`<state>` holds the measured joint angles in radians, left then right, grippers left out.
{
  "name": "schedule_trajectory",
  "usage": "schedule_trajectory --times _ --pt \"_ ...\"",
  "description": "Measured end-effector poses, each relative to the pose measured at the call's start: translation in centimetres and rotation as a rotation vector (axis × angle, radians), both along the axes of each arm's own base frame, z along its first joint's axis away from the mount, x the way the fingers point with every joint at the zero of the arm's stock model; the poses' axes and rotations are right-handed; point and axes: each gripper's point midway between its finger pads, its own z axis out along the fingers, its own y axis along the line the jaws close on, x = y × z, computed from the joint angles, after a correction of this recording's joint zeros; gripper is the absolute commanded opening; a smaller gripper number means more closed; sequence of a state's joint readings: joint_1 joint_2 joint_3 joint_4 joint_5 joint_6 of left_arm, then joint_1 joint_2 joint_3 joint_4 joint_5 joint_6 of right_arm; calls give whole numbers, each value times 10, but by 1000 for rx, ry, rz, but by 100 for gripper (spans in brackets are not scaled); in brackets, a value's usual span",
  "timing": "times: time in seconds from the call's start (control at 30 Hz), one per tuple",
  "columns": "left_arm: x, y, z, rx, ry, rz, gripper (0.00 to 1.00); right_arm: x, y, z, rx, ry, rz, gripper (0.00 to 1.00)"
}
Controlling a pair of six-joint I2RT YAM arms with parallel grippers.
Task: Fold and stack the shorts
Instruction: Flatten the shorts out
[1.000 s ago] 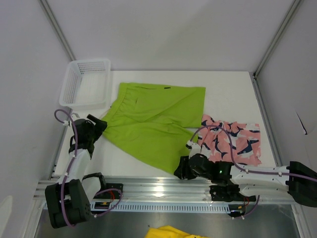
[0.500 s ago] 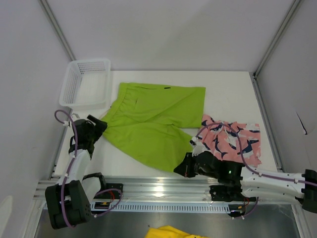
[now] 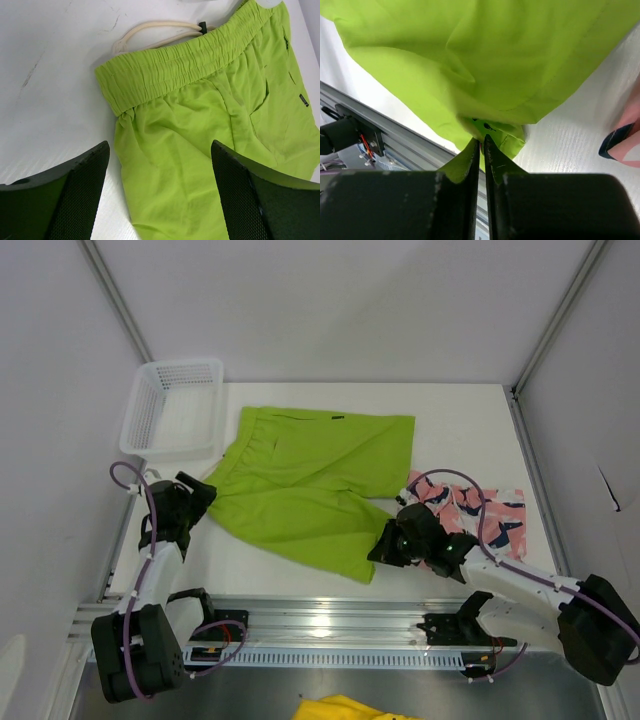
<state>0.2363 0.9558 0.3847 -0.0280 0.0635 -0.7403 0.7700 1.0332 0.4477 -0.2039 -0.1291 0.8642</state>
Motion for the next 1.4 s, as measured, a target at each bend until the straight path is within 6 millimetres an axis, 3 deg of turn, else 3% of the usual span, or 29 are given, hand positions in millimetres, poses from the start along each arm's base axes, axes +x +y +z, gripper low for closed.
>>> schedule_trajectory --times 0.27,0.53,0.67,0.8,1.1,1.4 --pt "0 0 0 0 2 0 84 -3 3 -9 4 -34 60 31" --pt "0 0 -6 -5 21 -1 84 -28 1 -9 31 -130 175 48" --pt "0 0 -6 -5 21 -1 84 -46 11 -2 35 -200 280 48" --pt "0 0 -6 -5 21 -1 84 -67 18 -8 1 -239 372 49" --pt "0 0 -6 -5 20 -1 84 -78 13 -37 -203 -293 407 47" --pt "0 -2 -6 -10 19 -9 84 -83 31 -31 -416 -474 409 49"
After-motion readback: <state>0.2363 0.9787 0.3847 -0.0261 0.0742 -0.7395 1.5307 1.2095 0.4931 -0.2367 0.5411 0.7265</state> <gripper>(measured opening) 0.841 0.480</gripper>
